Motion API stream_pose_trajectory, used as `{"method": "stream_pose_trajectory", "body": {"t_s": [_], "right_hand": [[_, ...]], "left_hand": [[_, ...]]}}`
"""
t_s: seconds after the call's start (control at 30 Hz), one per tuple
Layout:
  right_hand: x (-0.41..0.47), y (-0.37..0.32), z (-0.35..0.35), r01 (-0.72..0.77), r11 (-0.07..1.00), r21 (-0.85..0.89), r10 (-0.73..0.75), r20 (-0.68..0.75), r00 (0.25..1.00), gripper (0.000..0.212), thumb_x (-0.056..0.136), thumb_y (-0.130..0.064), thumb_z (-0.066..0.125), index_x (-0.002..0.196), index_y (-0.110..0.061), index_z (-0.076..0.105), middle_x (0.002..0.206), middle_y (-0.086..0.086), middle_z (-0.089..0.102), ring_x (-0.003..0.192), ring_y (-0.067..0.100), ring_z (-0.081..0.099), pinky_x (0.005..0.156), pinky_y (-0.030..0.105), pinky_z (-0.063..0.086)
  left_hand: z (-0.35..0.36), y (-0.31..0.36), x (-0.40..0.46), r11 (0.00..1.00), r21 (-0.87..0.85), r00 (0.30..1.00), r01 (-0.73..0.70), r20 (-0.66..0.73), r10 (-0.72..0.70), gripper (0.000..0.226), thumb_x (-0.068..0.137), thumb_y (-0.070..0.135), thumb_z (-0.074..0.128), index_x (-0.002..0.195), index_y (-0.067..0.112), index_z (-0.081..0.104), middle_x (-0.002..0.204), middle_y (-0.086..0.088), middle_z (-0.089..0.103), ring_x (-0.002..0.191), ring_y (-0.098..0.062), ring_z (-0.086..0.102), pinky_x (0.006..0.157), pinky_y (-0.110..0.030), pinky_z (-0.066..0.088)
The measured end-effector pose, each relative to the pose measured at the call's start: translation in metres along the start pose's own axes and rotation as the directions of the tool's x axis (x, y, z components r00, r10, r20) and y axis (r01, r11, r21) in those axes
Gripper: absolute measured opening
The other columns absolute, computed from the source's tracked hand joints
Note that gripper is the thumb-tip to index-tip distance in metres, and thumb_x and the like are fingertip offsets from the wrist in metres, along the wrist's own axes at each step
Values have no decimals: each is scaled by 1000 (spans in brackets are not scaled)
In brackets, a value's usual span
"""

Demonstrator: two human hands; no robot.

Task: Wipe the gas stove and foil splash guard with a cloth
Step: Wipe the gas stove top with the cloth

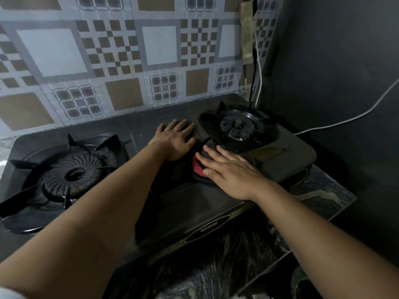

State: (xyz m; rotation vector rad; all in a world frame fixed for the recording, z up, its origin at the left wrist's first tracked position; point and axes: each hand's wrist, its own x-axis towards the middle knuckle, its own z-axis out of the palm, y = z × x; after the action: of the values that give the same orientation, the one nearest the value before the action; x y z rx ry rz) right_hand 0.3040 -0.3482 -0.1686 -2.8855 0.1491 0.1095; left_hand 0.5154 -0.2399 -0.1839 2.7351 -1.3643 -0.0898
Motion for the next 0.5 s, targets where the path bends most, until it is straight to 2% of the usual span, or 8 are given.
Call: {"method": "stream_pose_trajectory", "body": {"t_s": [0.13, 0.3, 0.5], "right_hand": [[-9, -2, 10, -94, 995, 15, 95, -98, 991, 52, 101, -53, 19, 152, -49, 10, 163, -20, 2, 151, 10, -1, 121, 36, 7], [-29, 9, 16, -120, 993, -8, 117, -171, 978, 53, 100, -52, 19, 152, -48, 12, 163, -20, 8, 151, 8, 4, 121, 36, 12], [-55, 52, 12, -224, 975, -4, 214, -270, 939, 57, 95, -54, 14, 150, -48, 25, 160, -21, 20, 149, 9, 15, 119, 36, 17]], "left_hand": [[0, -1, 0, 1000, 1, 1000, -4, 23, 4, 68, 94, 65, 14, 156, 38, 6, 167, 4, 0, 153, -21, -2, 121, -50, -1], [-1, -3, 0, 1000, 7, 999, -3, 44, 3, 68, 94, 66, 12, 156, 38, 4, 166, 5, -2, 153, -21, -3, 121, -51, -1], [-5, -2, -4, 999, -4, 997, -32, 70, 33, 67, 96, 65, 11, 156, 37, 1, 166, 4, -5, 152, -21, -6, 121, -52, -2]]}}
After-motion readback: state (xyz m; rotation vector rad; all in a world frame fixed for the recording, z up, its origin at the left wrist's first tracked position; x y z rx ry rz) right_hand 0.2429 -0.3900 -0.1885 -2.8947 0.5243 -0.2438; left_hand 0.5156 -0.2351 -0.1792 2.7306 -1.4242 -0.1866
